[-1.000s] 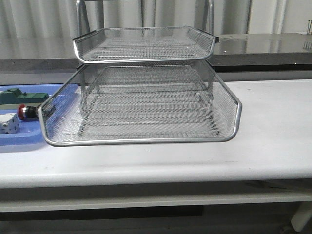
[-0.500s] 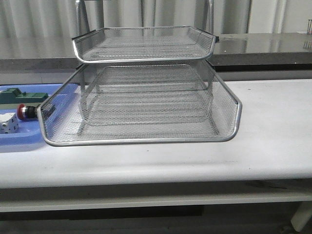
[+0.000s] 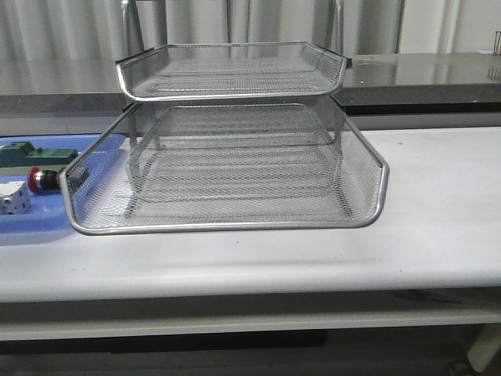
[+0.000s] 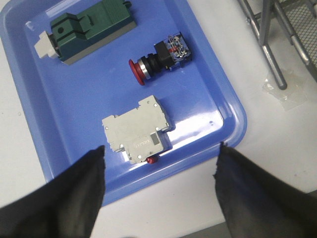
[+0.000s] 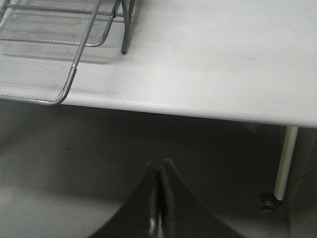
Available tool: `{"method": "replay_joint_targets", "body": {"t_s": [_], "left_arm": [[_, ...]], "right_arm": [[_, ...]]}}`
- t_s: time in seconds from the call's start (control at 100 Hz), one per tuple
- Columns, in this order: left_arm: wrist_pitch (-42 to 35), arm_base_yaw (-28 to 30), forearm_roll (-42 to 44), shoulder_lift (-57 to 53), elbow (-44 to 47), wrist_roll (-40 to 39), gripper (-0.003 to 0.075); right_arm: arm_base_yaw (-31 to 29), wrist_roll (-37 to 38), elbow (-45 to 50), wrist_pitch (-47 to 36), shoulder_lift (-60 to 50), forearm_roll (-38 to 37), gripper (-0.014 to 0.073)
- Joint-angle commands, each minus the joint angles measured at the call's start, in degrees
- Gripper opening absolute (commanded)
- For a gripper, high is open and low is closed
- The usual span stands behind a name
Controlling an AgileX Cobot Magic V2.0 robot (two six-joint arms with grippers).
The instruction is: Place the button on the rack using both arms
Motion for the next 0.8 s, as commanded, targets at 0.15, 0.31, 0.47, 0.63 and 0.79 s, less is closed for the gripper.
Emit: {"method": "replay_joint_targets", "body": {"t_s": [0.15, 0.31, 0.47, 0.63, 0.79], "left_arm": [[-4.1, 0.01, -0.24, -2.09, -2.0, 0.08, 0.0487], [-7.69, 0.01, -0.24, -2.09, -2.14, 7.95, 0.0487], [-12.76, 0.01, -0.24, -1.97, -2.22, 16.59, 0.0487], [-12.49, 0.01, -0.24, 0.29, -3.28, 22.21, 0.0487], [-10.25, 0.01, -0.01, 6.21, -7.6, 23.51, 0.0487]], "right_arm": [[-0.18, -0.11, -1.84, -3.69, 0.24, -0.3, -0.0068], [-0.18, -0.11, -1.84, -3.69, 0.24, -0.3, -0.0068], [-0.18, -0.11, -1.84, -3.69, 0.24, -0.3, -0.0068], [-0.18, -0.11, -1.84, -3.69, 0.24, -0.3, -0.0068], [-0.18, -0.11, -1.84, -3.63, 0.24, -0.31, -0.0068]]}}
